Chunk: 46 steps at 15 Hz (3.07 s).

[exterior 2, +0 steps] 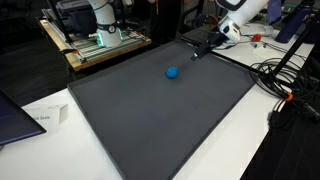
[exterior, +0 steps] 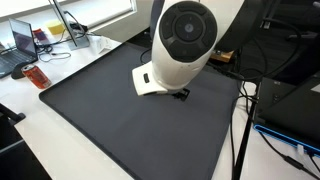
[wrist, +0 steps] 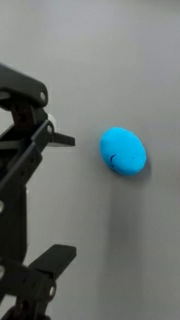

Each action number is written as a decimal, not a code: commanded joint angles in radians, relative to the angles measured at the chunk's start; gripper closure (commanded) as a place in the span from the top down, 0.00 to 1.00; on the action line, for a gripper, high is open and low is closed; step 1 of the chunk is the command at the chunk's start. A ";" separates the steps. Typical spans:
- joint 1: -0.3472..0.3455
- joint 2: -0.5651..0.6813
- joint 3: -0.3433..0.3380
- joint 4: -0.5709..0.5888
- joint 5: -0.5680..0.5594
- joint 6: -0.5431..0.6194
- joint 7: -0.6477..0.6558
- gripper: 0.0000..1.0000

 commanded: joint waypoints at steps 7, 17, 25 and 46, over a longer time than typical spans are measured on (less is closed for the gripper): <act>0.015 0.015 -0.006 -0.018 0.000 0.032 0.138 1.00; 0.097 0.010 -0.045 -0.143 -0.036 0.142 0.504 1.00; 0.172 -0.032 -0.066 -0.283 -0.196 0.222 0.752 1.00; -0.048 -0.520 0.063 -0.953 -0.407 0.630 0.510 1.00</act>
